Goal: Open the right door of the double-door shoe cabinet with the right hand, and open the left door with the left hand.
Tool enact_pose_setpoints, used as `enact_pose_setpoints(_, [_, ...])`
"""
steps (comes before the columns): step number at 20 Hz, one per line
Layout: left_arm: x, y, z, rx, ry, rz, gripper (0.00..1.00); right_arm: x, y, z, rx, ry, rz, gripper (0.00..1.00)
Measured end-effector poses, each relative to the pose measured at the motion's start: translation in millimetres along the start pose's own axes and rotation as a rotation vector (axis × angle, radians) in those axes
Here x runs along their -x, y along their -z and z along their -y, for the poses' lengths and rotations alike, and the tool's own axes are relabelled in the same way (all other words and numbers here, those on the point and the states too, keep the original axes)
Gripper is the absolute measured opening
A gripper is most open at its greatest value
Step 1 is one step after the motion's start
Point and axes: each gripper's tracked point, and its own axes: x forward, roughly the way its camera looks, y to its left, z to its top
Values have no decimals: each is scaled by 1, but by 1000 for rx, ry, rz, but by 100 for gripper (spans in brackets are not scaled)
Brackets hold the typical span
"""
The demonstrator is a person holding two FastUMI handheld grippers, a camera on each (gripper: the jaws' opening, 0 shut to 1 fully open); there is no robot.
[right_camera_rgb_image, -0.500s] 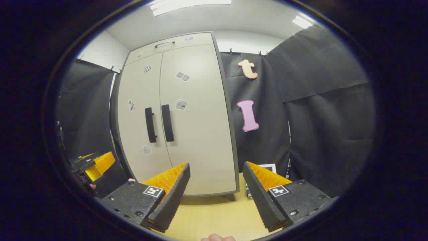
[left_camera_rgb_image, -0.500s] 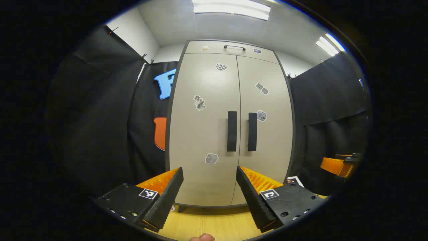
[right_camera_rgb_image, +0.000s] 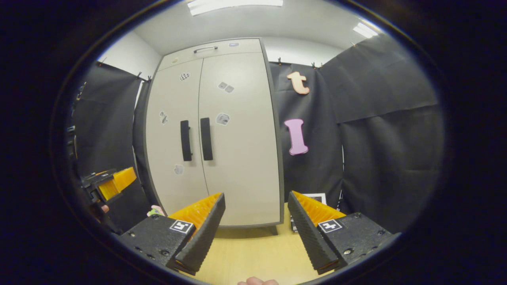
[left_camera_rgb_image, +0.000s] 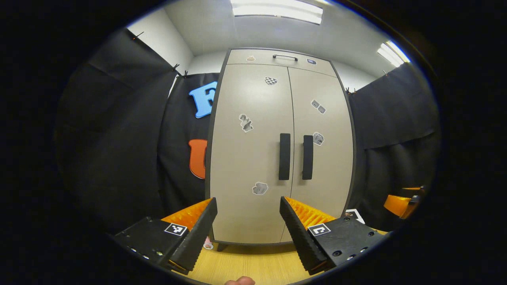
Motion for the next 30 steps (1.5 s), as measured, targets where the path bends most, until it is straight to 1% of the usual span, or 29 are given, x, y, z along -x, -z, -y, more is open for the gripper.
enact_pose_setpoints(1, [1,0,-1,-1,0,-2,95,1,-1,0,0,3,3,100])
enact_pose_setpoints(2, [-1,2,-2,-2,-2,-3,95,1,-2,0,2,3,7,96])
enact_pose_setpoints(5, [-1,4,-3,3,2,-1,95,2,-3,1,15,8,13,96])
enact_pose_setpoints(6, [-1,3,-1,4,5,0,95,3,-3,1,16,10,15,100])
enact_pose_setpoints(8, [-1,1,-1,3,8,6,95,4,-3,1,12,14,15,100])
enact_pose_setpoints(9, [-1,1,-1,1,6,7,95,4,-3,1,9,14,13,96])
enact_pose_setpoints(13, [-2,-1,-2,6,9,12,95,8,-1,0,5,17,11,96])
enact_pose_setpoints(14, [-2,0,-2,5,10,10,95,8,-1,-2,5,15,7,100])
enact_pose_setpoints(15, [-2,-1,-1,0,12,5,95,10,-2,-5,1,7,4,96])
enact_pose_setpoints(16, [-3,-2,-2,-5,14,9,95,10,-5,-8,-3,0,5,100])
enact_pose_setpoints(17, [-3,-5,-1,-9,16,14,95,9,-10,-12,-5,-7,10,96])
enact_pose_setpoints(18, [-2,-6,1,-8,21,18,95,6,-13,-15,-3,-11,14,100])
enact_pose_setpoints(21, [1,-4,4,29,50,10,95,-12,-23,-27,12,-15,8,99])
enact_pose_setpoints(22, [3,-2,5,44,62,2,95,-20,-29,-33,6,-31,8,96])
enact_pose_setpoints(23, [5,0,5,50,68,-5,95,-30,-38,-44,-1,-62,16,99])
enact_pose_setpoints(25, [9,4,-1,31,58,-13,95,-51,-58,-58,-14,-93,35,99])
enact_pose_setpoints(26, [11,4,-4,19,49,-13,95,-62,-69,-64,-13,-109,52,96])
enact_pose_setpoints(27, [13,5,-5,15,48,-11,95,-74,-80,-72,-1,-119,66,99])
enact_pose_setpoints(28, [17,5,-3,20,54,-11,95,-86,-91,-78,14,-124,77,96])
enact_pose_setpoints(29, [21,6,-2,27,59,-9,95,-98,-97,-85,28,-128,74,99])
enact_pose_setpoints(30, [23,7,-3,30,58,-8,95,-110,-107,-95,32,-145,79,96])
